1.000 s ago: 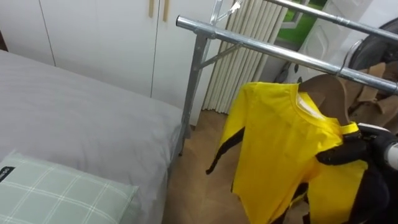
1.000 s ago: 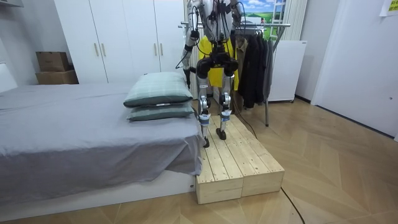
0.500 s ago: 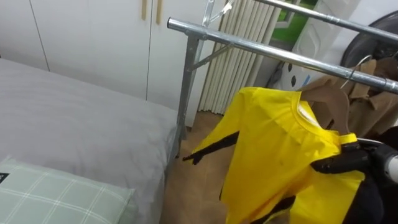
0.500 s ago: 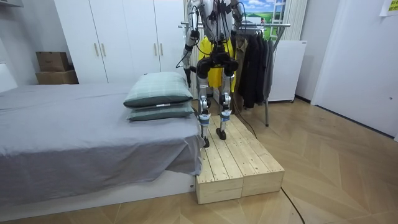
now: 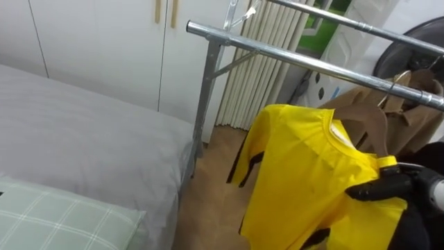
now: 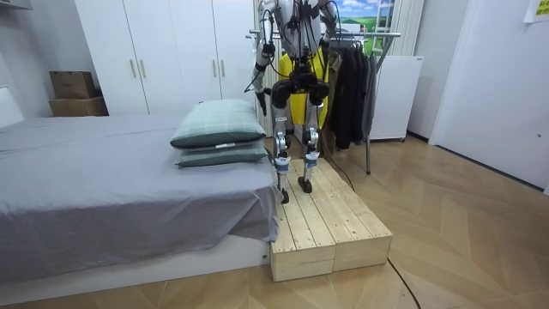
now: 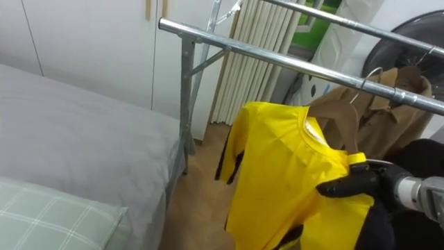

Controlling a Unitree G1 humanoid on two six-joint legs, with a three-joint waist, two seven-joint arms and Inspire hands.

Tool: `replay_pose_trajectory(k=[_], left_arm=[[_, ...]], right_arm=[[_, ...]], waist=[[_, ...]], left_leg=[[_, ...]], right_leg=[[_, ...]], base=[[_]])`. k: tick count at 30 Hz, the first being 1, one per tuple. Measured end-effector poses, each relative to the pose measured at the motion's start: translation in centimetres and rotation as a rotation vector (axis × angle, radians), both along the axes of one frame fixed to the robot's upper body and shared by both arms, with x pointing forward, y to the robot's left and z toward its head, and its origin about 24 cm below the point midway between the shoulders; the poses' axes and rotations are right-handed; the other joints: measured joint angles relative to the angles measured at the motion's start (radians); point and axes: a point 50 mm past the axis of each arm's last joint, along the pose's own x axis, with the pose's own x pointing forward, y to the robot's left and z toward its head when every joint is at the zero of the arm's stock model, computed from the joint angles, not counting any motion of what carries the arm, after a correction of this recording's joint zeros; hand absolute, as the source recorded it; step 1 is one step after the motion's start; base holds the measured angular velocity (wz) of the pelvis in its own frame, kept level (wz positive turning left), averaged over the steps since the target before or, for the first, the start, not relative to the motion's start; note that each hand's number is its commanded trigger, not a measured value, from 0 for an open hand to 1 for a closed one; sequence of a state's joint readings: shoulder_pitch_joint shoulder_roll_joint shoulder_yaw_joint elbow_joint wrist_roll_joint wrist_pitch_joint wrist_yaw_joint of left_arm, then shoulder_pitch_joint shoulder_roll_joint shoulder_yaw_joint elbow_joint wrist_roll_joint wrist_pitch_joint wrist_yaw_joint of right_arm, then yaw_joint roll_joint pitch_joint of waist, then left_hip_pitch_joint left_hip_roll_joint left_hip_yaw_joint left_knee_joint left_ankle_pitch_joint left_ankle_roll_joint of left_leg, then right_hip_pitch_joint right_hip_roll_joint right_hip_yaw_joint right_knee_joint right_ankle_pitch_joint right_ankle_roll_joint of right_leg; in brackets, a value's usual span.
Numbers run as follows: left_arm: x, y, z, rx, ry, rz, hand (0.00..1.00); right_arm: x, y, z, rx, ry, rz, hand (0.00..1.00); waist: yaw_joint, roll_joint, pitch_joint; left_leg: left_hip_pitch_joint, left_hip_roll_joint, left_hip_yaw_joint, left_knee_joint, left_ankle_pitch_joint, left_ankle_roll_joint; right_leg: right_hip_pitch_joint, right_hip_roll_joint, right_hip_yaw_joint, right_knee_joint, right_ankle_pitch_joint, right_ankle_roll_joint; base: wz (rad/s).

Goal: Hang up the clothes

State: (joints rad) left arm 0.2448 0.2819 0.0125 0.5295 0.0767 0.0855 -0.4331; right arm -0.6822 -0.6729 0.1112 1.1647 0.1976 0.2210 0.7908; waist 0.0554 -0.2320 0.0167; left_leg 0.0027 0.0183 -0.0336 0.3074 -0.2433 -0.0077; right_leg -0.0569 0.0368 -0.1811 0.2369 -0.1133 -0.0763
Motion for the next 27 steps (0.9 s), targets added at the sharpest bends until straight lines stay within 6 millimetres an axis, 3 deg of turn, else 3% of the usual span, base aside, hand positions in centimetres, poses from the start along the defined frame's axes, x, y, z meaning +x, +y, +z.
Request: replay_pose_trajectory(k=[16, 22, 27], left_arm=[[0.9, -0.5, 0.8, -0.019, -0.048, -0.036, 0.00], [1.1, -1.5, 0.7, -0.035, -0.051, -0.065, 0.00], [1.1, -1.5, 0.8, -0.035, -0.052, -0.065, 0.00]], right_arm=[[-0.3, 0.3, -0.1, 0.050, 0.036, 0.048, 1.00], [-1.2, 0.1, -1.2, 0.054, 0.071, 0.040, 1.00], [-1.4, -0.1, -1.4, 0.014, 0.097, 0.046, 1.00]], waist=[[0.006, -0.001, 0.0003], [0.011, -0.001, 0.0006], [0.012, -0.007, 0.0042]], left_leg=[[-0.027, 0.001, 0.003, 0.036, -0.004, 0.004], [-0.027, 0.002, 0.006, 0.037, -0.004, 0.004], [-0.026, 0.004, 0.012, 0.035, -0.004, 0.004]], right_leg=[[-0.013, 0.000, 0.001, 0.004, 0.016, -0.002], [-0.015, 0.001, 0.003, 0.005, 0.018, -0.002], [-0.016, 0.002, 0.007, 0.004, 0.018, -0.002]], base=[[0.00], [0.00], [-0.02]])
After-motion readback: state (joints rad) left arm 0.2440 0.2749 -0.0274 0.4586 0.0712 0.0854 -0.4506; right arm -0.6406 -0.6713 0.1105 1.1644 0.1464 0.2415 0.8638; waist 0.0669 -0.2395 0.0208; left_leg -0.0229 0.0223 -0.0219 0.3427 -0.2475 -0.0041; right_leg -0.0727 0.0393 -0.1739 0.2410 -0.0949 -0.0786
